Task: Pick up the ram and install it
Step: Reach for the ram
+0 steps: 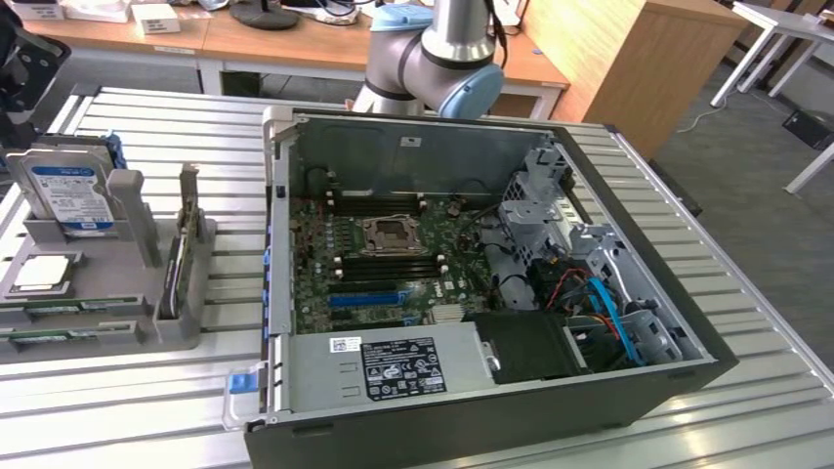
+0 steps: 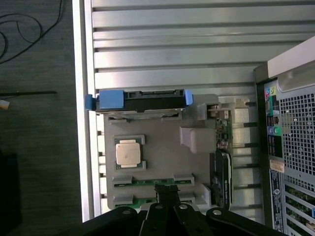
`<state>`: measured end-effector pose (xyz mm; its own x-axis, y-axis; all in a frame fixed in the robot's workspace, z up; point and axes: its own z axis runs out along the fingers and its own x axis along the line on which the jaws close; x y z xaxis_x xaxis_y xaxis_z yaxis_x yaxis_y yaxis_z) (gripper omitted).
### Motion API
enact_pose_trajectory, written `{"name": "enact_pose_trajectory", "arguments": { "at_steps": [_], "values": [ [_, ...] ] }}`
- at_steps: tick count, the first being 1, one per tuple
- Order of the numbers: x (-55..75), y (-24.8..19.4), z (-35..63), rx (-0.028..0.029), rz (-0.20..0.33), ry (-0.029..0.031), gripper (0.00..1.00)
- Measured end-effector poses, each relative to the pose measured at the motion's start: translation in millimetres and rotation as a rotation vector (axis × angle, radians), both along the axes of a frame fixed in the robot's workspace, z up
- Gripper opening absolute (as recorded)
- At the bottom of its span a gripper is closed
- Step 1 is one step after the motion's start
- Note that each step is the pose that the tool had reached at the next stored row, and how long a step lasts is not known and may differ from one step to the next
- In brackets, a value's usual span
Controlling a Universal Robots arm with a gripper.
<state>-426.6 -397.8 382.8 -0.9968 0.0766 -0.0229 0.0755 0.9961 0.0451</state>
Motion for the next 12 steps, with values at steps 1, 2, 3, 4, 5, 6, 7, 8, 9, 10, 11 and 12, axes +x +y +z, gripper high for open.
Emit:
{"name": "enact_pose_trajectory", "arguments": {
  "at_steps": [1,2,3,4,5,6,7,8,9,10,11,12],
  "values": [
    [0.0,-0.1,0.0,-0.0001,0.0,0.0001,0.11],
    [0.0,-0.1,0.0,0.0,0.0,0.0,0.11],
    [0.0,-0.1,0.0,0.0,0.0,0.0001,0.11],
    [0.0,-0.3,0.0,-0.0001,0.0,0.0001,0.11],
    [0.0,-0.5,0.1,-0.0001,0.0,0.0001,0.11],
    [0.0,-0.9,0.0,-0.0001,0.0,0.0001,0.11],
    [0.0,-1.4,0.0,0.0,0.0,0.0001,0.11],
    [0.0,-2.0,0.0,-0.0001,0.0,0.0001,0.11],
    [0.0,-2.8,0.0,-0.0001,0.0,0.0001,0.11],
    [0.0,-3.6,0.0,-0.0001,0.0,0.0001,0.11],
    [0.0,-4.4,0.0,-0.0001,0.0,0.0001,0.11],
    [0.0,-5.0,0.0,0.0,0.0,0.0001,0.11]
  ]
}}
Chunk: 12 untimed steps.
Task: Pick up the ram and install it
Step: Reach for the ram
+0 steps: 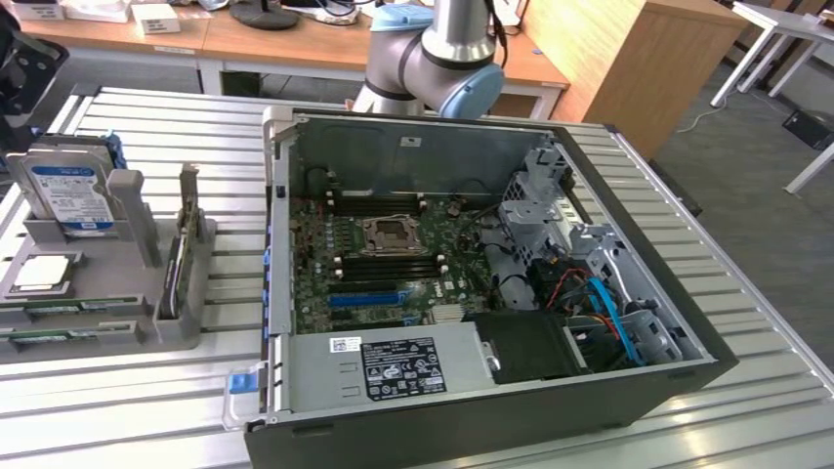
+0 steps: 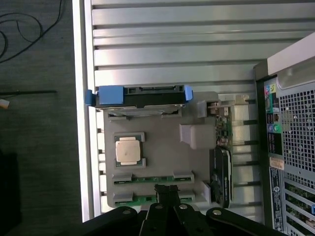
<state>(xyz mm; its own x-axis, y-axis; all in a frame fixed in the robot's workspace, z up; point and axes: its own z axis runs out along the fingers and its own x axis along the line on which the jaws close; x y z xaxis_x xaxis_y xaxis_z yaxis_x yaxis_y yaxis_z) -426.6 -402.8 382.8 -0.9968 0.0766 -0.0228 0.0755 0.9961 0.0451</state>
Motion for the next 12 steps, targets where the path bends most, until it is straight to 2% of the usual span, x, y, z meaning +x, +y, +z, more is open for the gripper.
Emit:
{"name": "enact_pose_trajectory", "arguments": {
  "at_steps": [8,12],
  "values": [
    [0.0,-6.1,0.0,-0.0001,0.0,0.0,0.11],
    [0.0,-11.3,0.0,0.0,0.0,0.0,0.11]
  ]
}}
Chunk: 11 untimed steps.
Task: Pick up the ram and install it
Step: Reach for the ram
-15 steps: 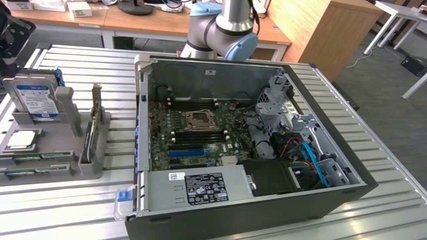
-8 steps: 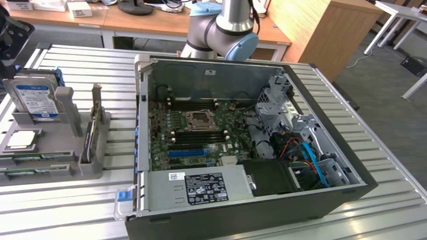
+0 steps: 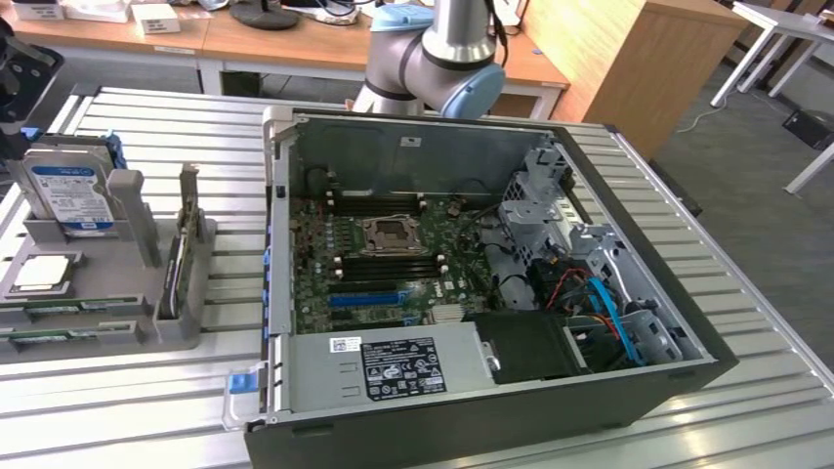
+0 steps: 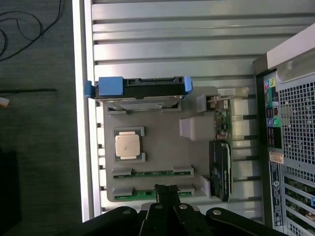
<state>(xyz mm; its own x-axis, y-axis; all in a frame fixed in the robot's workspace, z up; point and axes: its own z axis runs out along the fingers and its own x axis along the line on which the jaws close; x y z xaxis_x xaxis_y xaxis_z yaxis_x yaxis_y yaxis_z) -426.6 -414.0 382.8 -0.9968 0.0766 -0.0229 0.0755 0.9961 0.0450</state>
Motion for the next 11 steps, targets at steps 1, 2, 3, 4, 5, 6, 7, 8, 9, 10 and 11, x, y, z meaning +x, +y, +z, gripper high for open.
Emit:
{"name": "enact_pose_trajectory", "arguments": {
  "at_steps": [1,2,3,4,5,6,7,8,9,10,11],
  "values": [
    [0.0,-1.4,0.0,0.0,0.0,0.0,0.11],
    [0.0,-2.9,0.0,0.0,0.0,0.0,0.11],
    [0.0,-4.3,0.0,0.0,0.0,0.0,0.11],
    [0.0,-5.9,0.0,0.0,0.0,0.0,0.11],
    [0.0,-7.3,0.0,0.0,0.0,0.0,0.11],
    [0.0,-9.0,0.0,0.0,0.0,0.0001,0.11],
    [0.0,-10.4,0.0,0.0,0.0,0.0,0.11],
    [0.0,-11.8,0.0,0.0,0.0,0.0,0.11],
    [0.0,-13.2,0.0,0.0,0.0,0.0,0.11],
    [0.0,-14.6,0.0,0.0,0.0,0.0,0.11],
    [0.0,-16.1,0.0,0.0,0.0,0.0,0.11]
  ]
}}
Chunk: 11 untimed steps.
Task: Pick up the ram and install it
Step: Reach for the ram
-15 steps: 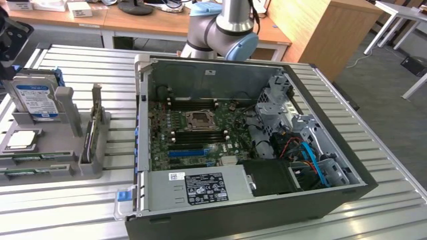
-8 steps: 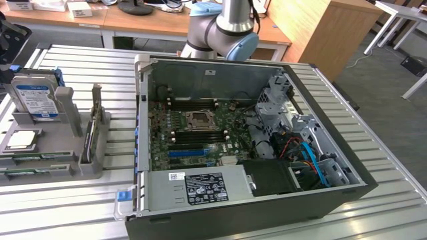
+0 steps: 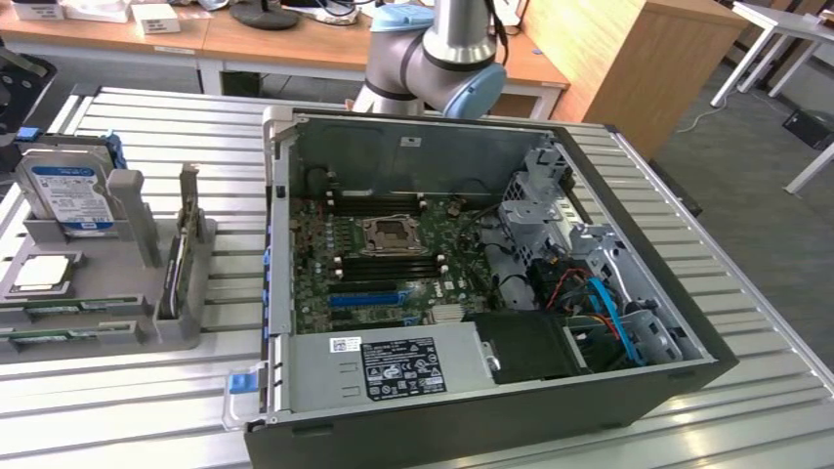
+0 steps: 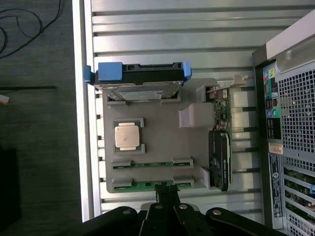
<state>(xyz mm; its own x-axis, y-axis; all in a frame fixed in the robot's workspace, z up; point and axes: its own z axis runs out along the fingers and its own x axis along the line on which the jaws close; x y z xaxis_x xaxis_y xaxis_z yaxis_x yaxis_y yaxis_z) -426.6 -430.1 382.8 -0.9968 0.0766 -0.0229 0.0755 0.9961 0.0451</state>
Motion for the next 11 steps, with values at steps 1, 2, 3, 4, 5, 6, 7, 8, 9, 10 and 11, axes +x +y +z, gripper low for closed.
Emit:
{"name": "enact_pose_trajectory", "arguments": {
  "at_steps": [1,2,3,4,5,6,7,8,9,10,11],
  "values": [
    [0.0,-1.5,0.0,-0.0001,0.0,0.0001,0.11],
    [0.0,-3.2,0.0,0.0,0.0,0.0,0.11],
    [0.0,-4.8,0.0,0.0,0.0,0.0,0.11],
    [0.0,-6.2,0.0,0.0,0.0,0.0001,0.11],
    [0.0,-7.5,0.1,-0.0001,0.0,0.0002,0.11],
    [0.0,-8.6,0.1,-0.0001,0.0,0.0001,0.11],
    [0.0,-8.8,0.0,0.0001,0.0,0.0,0.11],
    [0.0,-8.8,0.0,0.0,0.0,0.0,0.11],
    [0.0,-8.8,0.0,0.0,0.0,0.0,0.11],
    [0.0,-8.8,0.0,0.0,0.0,0.0,0.11],
    [0.0,-8.8,0.0,0.0,0.0,0.0001,0.11]
  ]
}}
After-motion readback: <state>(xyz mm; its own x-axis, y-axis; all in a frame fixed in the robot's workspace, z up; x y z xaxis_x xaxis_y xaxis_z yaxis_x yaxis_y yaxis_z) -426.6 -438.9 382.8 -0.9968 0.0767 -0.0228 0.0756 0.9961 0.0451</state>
